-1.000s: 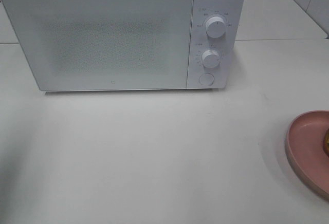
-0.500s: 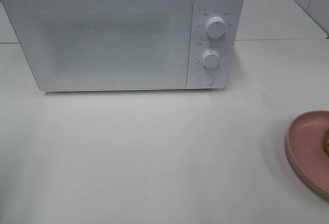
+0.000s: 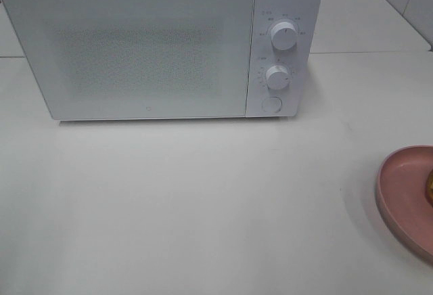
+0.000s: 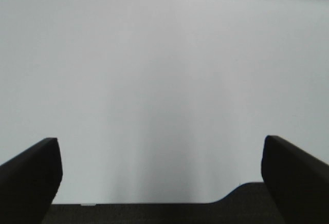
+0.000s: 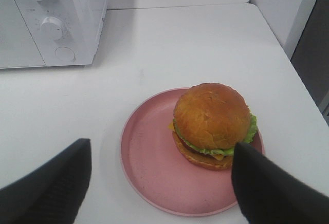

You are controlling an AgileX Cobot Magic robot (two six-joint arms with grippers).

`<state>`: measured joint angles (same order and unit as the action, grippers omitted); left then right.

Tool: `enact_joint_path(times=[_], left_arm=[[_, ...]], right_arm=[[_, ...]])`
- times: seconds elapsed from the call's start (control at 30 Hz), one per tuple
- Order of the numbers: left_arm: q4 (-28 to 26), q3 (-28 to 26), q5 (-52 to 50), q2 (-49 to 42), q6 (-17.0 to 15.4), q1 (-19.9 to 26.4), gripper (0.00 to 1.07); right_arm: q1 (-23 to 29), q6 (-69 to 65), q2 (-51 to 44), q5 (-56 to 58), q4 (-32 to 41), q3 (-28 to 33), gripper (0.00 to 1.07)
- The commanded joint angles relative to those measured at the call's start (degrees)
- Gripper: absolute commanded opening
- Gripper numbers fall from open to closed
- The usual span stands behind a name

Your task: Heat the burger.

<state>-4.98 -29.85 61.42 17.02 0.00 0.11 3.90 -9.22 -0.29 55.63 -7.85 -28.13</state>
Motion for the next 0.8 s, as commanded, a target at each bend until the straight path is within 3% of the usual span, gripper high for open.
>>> enact_joint_path(times=[0.03, 0.37, 0.8], left_arm=[[-0.69, 0.23, -0.4, -6.07, 0.0, 0.0, 0.98], [-0.57, 0.23, -0.46, -19.08, 0.0, 2.64, 0.98], [-0.92, 0.29, -0.4, -18.74, 0.0, 2.64, 0.98]], right_arm=[[-0.4, 0.4, -1.49, -0.46, -0.17, 0.11, 0.74], [-0.4, 0.4, -1.49, -0.46, -0.17, 0.11, 0.74], [-0.4, 0.46, -1.49, -0.4, -0.23, 0.11, 0.74]])
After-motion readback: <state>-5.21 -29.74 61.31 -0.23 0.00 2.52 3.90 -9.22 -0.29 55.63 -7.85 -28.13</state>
